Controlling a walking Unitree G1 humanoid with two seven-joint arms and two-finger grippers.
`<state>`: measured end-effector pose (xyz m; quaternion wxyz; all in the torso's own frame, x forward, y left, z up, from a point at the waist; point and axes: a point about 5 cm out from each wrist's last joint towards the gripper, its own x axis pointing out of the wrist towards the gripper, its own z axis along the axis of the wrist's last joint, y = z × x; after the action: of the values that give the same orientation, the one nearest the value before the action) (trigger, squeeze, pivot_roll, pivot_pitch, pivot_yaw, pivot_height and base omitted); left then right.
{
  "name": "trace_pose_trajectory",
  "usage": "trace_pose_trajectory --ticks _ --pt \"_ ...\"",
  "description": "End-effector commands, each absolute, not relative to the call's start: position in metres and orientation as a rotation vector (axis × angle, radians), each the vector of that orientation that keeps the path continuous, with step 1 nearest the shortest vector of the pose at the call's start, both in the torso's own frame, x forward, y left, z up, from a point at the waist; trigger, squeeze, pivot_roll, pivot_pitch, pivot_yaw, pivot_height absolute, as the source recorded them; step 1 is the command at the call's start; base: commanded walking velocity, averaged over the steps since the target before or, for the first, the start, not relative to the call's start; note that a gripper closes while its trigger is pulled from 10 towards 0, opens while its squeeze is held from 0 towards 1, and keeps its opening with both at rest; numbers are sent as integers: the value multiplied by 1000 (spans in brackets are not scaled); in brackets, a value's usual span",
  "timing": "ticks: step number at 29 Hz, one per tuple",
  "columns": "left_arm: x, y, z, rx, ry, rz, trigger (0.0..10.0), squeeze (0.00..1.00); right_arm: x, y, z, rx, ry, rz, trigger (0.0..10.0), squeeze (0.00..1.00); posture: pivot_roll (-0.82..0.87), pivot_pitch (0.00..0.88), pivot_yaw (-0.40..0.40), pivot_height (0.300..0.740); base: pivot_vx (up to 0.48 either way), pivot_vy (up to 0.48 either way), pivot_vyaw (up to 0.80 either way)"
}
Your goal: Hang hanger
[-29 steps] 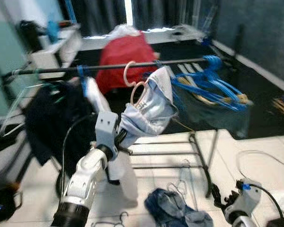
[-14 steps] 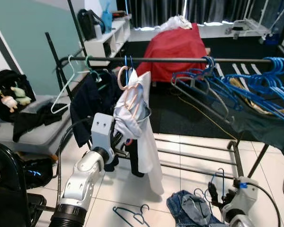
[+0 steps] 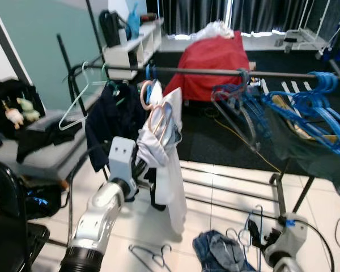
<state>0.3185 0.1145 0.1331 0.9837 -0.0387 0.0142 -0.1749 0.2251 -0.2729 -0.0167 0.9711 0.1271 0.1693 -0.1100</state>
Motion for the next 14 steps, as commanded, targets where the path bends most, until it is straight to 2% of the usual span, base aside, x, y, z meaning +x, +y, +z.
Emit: trace_pose_trajectory --ticks 1,10,14 --pt "319 119 134 -94 26 -336 10000 0 225 -268 -19 277 347 -223 10000 0 -128 0 47 710 0 0 0" --pt "319 116 136 -93 19 -358 10000 0 225 -268 -19 278 345 -222 10000 0 -129 0 48 710 0 0 0" --pt "318 111 136 -85 16 -386 10000 0 225 -268 -19 280 346 -223 10000 0 -132 0 50 710 275 0 0"
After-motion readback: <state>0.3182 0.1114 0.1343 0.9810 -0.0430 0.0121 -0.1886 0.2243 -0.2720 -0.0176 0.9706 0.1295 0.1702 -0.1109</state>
